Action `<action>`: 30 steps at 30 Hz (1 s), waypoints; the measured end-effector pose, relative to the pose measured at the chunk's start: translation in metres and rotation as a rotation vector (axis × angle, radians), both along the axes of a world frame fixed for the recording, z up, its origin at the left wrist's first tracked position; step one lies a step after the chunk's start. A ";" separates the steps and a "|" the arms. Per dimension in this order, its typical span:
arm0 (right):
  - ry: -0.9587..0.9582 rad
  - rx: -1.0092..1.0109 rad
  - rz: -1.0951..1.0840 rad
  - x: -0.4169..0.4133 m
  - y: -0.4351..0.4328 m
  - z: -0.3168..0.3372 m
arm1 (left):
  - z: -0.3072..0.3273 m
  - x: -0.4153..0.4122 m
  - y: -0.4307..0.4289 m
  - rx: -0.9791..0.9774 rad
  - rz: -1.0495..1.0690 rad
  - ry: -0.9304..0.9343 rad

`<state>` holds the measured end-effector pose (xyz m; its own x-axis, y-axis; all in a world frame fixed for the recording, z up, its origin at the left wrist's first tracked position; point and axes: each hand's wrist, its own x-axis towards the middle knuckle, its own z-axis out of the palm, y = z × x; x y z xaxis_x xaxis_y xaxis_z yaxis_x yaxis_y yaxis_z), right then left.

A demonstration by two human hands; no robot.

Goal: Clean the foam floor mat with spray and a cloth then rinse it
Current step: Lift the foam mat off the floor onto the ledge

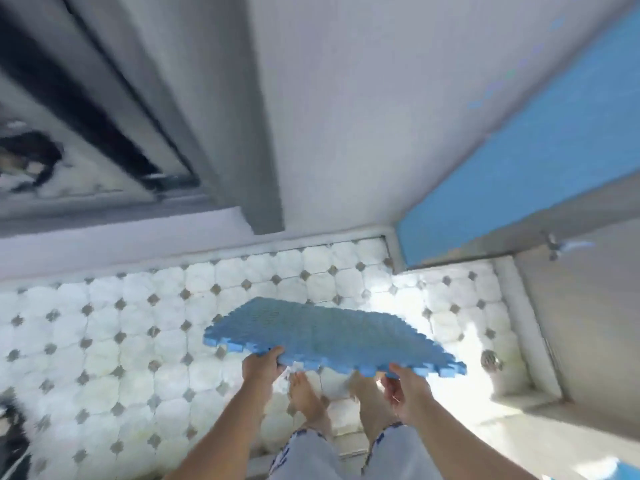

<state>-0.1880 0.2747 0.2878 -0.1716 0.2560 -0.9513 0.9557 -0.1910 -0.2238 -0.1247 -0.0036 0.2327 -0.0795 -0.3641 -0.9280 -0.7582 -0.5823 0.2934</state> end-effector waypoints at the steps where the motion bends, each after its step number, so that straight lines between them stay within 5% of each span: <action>1: -0.010 0.000 -0.083 0.004 0.022 0.005 | -0.001 -0.017 0.017 0.004 -0.070 0.006; 8: 0.092 0.097 -0.498 0.034 0.159 0.027 | -0.003 -0.116 0.171 0.104 -0.489 0.038; 14: 0.148 0.174 -0.826 0.034 0.243 0.025 | -0.003 -0.173 0.295 0.121 -0.646 0.014; 30: 0.241 0.161 -1.302 -0.046 0.403 -0.059 | -0.074 -0.345 0.541 0.075 -1.045 0.216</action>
